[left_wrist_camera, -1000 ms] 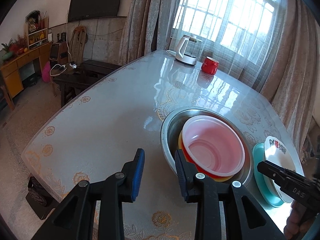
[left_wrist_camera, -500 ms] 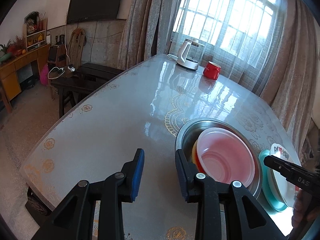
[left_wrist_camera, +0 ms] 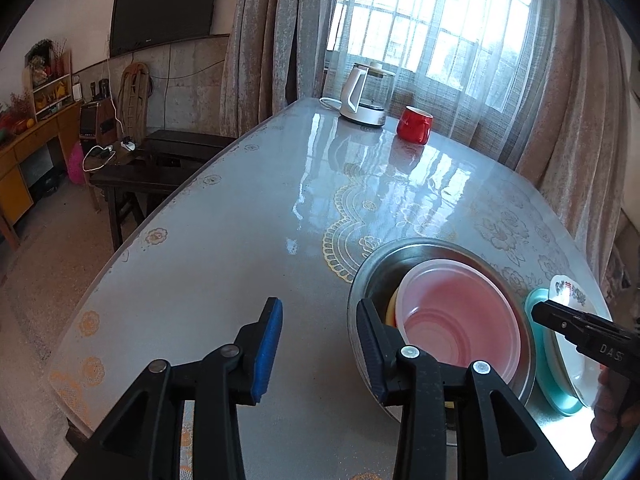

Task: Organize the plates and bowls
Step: 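Grip the rim of the steel bowl with the right gripper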

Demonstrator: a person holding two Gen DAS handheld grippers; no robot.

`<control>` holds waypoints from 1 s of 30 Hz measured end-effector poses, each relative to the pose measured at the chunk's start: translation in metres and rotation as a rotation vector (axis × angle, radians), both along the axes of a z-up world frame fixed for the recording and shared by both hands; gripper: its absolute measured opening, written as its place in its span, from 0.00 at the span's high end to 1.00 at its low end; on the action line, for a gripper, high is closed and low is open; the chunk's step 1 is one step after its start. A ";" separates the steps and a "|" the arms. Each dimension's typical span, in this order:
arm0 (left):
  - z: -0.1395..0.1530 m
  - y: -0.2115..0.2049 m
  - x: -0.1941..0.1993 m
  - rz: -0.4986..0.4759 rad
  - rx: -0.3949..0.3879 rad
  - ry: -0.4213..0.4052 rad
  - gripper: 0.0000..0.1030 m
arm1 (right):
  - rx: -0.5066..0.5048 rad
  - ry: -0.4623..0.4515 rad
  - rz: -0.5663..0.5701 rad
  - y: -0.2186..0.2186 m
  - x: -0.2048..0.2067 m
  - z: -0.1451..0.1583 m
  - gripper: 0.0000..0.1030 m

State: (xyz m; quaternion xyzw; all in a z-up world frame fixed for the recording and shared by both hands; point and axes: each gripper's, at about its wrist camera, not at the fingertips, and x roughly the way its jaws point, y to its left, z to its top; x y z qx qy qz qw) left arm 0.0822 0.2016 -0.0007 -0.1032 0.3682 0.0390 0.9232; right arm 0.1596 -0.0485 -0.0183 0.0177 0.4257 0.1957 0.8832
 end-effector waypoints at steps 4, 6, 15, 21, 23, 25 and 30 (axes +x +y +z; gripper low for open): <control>-0.001 -0.005 0.007 -0.026 0.001 0.007 0.62 | 0.014 0.007 -0.009 -0.003 0.004 -0.001 0.74; 0.000 -0.006 0.010 -0.035 0.003 0.006 0.62 | 0.022 0.004 -0.006 -0.003 0.005 0.000 0.75; -0.002 -0.014 0.022 -0.089 0.000 0.029 0.62 | 0.072 0.022 0.021 -0.004 0.007 0.000 0.76; -0.005 -0.023 0.030 -0.138 0.001 0.037 0.63 | 0.107 0.044 0.031 -0.005 0.008 0.000 0.76; -0.008 -0.022 0.034 -0.140 -0.019 0.050 0.64 | 0.107 0.051 0.032 -0.004 0.009 -0.001 0.76; -0.011 -0.021 0.037 -0.144 -0.036 0.062 0.66 | 0.108 0.056 0.041 -0.002 0.009 0.000 0.76; -0.014 -0.018 0.040 -0.155 -0.053 0.071 0.67 | 0.085 0.062 0.063 0.003 0.013 0.000 0.76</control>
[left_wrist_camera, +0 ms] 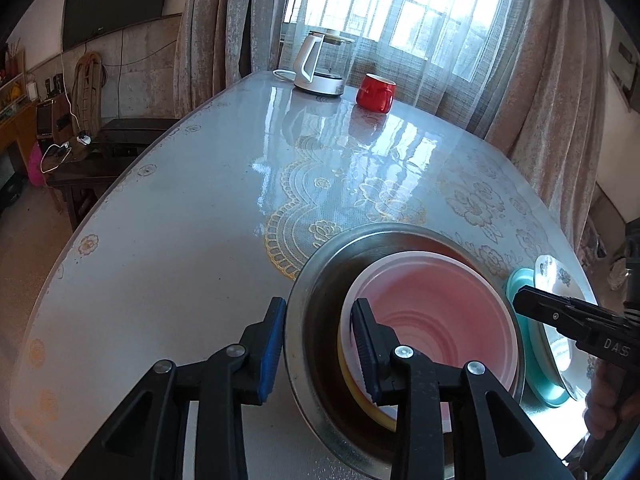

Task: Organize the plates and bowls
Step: 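Grip the rim of the steel bowl with the right gripper, then lift the steel bowl with nested bowls and carry it over the plate stack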

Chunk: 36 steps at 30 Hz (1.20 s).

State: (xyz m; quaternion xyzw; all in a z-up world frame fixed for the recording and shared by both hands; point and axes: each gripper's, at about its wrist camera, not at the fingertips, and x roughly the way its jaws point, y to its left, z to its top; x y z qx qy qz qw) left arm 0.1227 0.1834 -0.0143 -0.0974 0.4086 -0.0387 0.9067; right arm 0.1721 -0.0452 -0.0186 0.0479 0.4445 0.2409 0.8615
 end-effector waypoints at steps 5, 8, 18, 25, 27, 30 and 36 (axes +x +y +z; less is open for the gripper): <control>-0.002 0.001 -0.005 0.004 -0.011 0.005 0.67 | -0.027 0.019 0.019 0.009 0.006 -0.007 0.77; -0.004 0.009 -0.011 0.019 -0.062 0.004 0.67 | -0.061 0.033 0.040 0.018 0.005 -0.012 0.78; 0.000 0.009 -0.030 -0.009 -0.053 -0.016 0.67 | -0.164 0.023 0.083 0.039 -0.004 -0.019 0.79; -0.002 0.033 -0.037 0.062 -0.172 0.002 0.65 | -0.190 0.023 0.070 0.042 -0.002 -0.021 0.79; 0.004 0.033 -0.041 0.074 -0.154 -0.017 0.67 | -0.191 0.024 0.067 0.042 -0.003 -0.021 0.79; 0.013 0.031 -0.044 0.043 -0.173 -0.052 0.68 | -0.197 0.024 0.064 0.043 -0.003 -0.021 0.79; 0.010 0.032 -0.036 0.092 -0.074 -0.011 0.68 | -0.198 0.023 0.061 0.044 -0.003 -0.020 0.79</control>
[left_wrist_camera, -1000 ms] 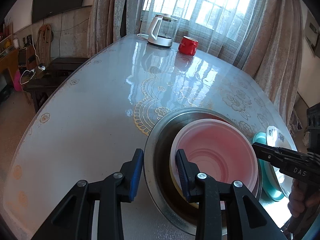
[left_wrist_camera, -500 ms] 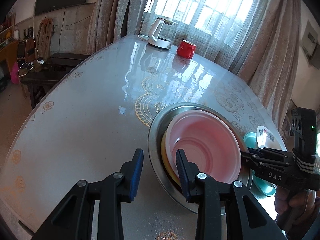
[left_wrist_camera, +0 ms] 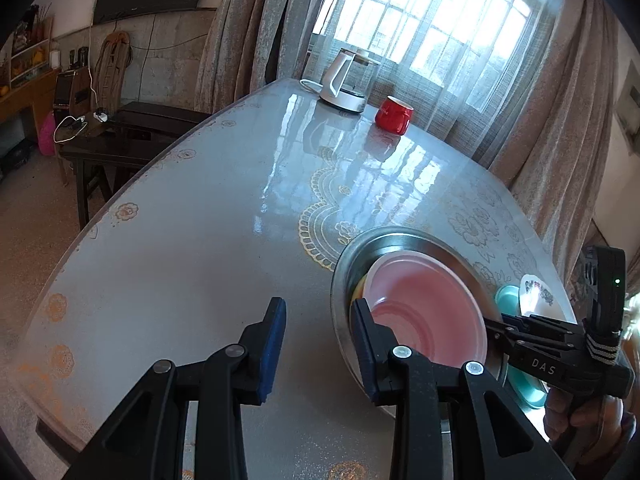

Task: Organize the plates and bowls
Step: 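Lift the steel bowl with nested bowls and carry it over the plate stack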

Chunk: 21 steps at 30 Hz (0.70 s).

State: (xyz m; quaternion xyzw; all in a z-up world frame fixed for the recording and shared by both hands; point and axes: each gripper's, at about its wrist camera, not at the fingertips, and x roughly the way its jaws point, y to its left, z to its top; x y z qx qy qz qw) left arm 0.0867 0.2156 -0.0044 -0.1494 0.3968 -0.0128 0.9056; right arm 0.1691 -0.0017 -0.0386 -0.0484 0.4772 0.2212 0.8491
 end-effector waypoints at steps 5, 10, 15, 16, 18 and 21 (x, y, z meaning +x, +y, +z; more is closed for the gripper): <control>-0.004 -0.010 0.004 -0.042 0.044 0.010 0.68 | -0.006 -0.004 0.008 0.001 0.000 0.000 0.78; -0.012 -0.024 0.015 -0.071 0.092 0.037 0.69 | -0.007 -0.004 0.016 0.000 0.001 0.000 0.78; -0.014 -0.021 0.014 -0.074 0.035 0.030 0.74 | -0.009 -0.015 0.026 0.001 0.001 0.000 0.78; -0.014 -0.021 0.013 -0.074 0.027 0.026 0.75 | -0.012 -0.018 0.030 0.001 0.001 -0.001 0.78; -0.014 -0.022 0.011 -0.077 0.020 0.018 0.80 | -0.013 -0.021 0.035 0.002 0.000 -0.001 0.79; -0.012 -0.026 0.010 -0.076 0.033 0.012 0.80 | -0.014 -0.024 0.033 0.002 -0.001 -0.001 0.79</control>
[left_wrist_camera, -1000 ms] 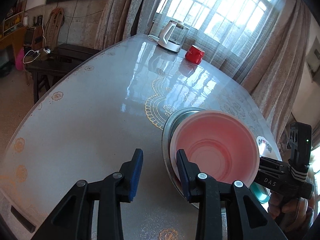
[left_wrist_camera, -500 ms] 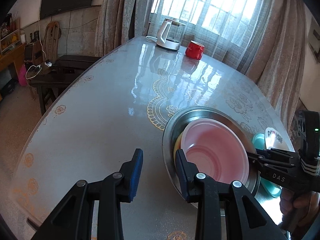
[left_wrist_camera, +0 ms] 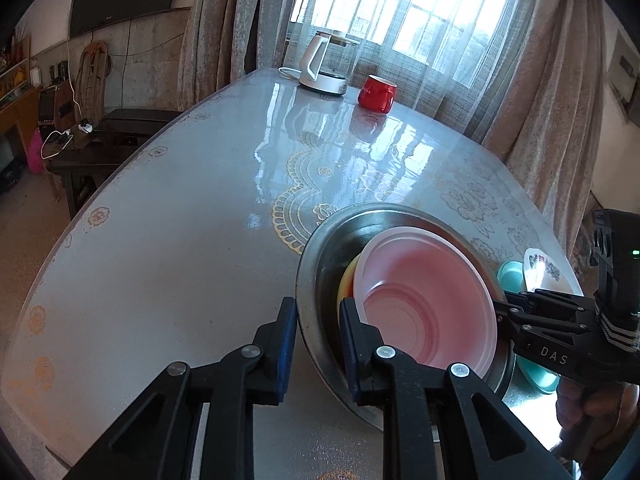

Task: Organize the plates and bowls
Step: 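Lift the steel bowl with nested bowls and carry it over the plate stack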

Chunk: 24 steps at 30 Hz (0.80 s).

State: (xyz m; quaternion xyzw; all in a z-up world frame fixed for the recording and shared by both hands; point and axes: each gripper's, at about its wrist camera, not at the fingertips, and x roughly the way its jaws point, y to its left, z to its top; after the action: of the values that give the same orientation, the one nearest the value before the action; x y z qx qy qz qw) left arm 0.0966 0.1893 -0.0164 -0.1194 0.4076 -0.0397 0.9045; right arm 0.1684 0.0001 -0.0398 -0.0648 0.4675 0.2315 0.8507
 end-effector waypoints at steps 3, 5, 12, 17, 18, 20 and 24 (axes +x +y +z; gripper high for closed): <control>0.001 -0.003 -0.002 0.003 0.013 0.000 0.80 | -0.001 -0.003 -0.003 0.000 0.000 -0.001 0.79; 0.001 -0.004 -0.004 0.006 0.019 -0.005 0.80 | -0.008 -0.005 -0.003 0.000 -0.001 -0.001 0.79; 0.003 -0.007 -0.010 0.018 0.025 -0.011 0.80 | 0.021 0.006 -0.017 -0.003 -0.002 0.000 0.79; 0.007 -0.006 -0.016 0.029 0.018 -0.026 0.80 | 0.070 0.024 -0.021 -0.009 -0.005 0.002 0.79; 0.008 -0.007 -0.018 0.031 0.018 -0.032 0.80 | 0.081 0.026 -0.021 -0.009 -0.005 0.002 0.79; 0.010 -0.007 -0.021 0.034 0.018 -0.040 0.80 | 0.097 0.027 -0.019 -0.010 -0.007 0.004 0.79; 0.012 -0.006 -0.025 0.043 0.012 -0.049 0.80 | 0.126 0.023 -0.013 -0.014 -0.010 0.007 0.79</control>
State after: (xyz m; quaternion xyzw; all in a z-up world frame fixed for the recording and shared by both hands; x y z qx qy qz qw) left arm 0.0715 0.1832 -0.0041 -0.1218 0.3831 -0.0208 0.9154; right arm 0.1585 -0.0135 -0.0329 -0.0053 0.4623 0.2559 0.8490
